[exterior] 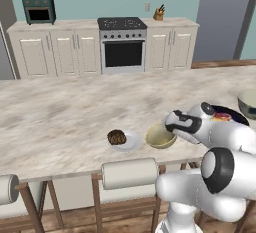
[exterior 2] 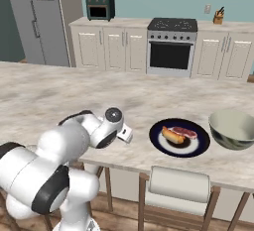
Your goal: Take the smaller bowl and place it next to the appetizer plate on the dining counter , and place the larger bowl next to the plate with cooked food.
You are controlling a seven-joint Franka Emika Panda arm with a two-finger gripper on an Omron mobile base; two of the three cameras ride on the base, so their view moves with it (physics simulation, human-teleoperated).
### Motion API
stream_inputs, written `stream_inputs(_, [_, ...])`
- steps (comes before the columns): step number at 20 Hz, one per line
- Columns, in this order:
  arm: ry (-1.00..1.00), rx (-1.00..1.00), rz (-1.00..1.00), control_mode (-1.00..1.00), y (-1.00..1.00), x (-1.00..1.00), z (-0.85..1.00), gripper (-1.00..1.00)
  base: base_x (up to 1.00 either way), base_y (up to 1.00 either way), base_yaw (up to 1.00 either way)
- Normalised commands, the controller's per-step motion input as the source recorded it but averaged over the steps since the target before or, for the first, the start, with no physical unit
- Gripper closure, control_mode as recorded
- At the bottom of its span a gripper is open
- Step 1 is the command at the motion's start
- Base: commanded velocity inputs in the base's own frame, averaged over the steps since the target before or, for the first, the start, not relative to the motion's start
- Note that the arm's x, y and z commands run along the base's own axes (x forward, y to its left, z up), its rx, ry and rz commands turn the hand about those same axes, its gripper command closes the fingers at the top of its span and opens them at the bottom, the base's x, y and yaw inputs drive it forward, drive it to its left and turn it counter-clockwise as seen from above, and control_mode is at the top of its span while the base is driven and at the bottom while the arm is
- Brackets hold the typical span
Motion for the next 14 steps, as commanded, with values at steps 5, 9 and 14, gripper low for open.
stream_inputs(5, [-0.05, -0.08, 0.01, -1.00, 0.24, 0.39, -0.55, 1.00, 0.00, 0.00, 0.00])
stream_inputs(9, [-0.02, -0.09, 0.01, -1.00, 0.25, 0.25, -0.64, 1.00, 0.00, 0.00, 0.00])
stream_inputs(14, [0.00, -0.03, 0.00, -1.00, 0.02, -0.28, 0.05, -1.00, 0.00, 0.00, 0.00])
